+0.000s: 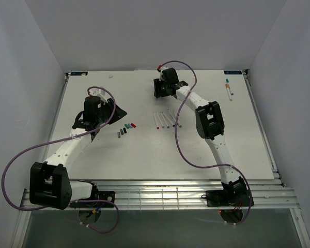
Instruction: Open the pen caps
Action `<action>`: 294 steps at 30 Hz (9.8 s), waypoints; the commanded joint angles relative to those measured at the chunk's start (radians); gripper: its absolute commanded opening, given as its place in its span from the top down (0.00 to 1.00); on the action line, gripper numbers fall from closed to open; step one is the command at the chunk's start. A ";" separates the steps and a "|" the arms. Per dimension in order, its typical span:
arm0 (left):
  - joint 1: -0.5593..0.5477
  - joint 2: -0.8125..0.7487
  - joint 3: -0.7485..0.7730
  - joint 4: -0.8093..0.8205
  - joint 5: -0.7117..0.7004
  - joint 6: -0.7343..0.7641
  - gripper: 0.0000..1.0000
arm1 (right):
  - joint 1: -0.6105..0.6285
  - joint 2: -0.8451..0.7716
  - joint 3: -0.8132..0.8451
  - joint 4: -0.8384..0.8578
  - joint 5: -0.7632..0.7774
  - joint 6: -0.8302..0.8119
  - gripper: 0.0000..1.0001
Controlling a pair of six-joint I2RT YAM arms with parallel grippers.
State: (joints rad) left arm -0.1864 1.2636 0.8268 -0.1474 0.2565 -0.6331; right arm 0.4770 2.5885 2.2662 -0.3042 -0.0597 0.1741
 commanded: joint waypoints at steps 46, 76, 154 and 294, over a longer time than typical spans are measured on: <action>-0.004 0.002 -0.064 0.077 0.056 -0.008 0.55 | -0.025 -0.015 -0.036 0.163 0.032 0.080 0.51; -0.005 -0.010 -0.060 0.066 0.061 -0.011 0.55 | -0.011 0.071 0.058 -0.041 0.104 -0.042 0.69; -0.183 0.418 0.149 0.284 0.309 -0.273 0.55 | 0.192 -1.068 -1.357 0.415 -0.269 0.166 0.92; -0.013 0.218 -0.121 -0.083 -0.295 -0.171 0.95 | -0.193 -0.845 -1.127 0.125 -0.097 0.033 0.92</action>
State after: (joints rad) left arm -0.2039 1.4979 0.7113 -0.2390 -0.0574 -0.8024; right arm 0.3012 1.6905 1.0824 -0.1852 -0.1627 0.2291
